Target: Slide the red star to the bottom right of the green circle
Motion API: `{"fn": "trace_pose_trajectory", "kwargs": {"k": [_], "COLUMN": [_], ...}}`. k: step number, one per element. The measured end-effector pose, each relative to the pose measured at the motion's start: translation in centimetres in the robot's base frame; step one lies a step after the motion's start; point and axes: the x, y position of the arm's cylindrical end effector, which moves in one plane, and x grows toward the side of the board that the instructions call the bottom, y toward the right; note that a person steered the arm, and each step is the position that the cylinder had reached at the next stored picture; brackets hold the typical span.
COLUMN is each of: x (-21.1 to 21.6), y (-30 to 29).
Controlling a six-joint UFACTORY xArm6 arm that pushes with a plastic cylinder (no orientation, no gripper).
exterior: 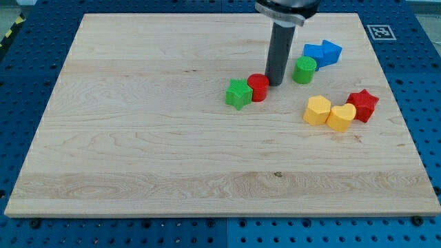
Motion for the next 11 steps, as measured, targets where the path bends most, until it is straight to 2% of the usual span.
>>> {"fn": "trace_pose_trajectory", "kwargs": {"k": [2,8,11], "x": [-3.5,-1.3,-0.3], "y": [-0.2,3.7,3.6]}}
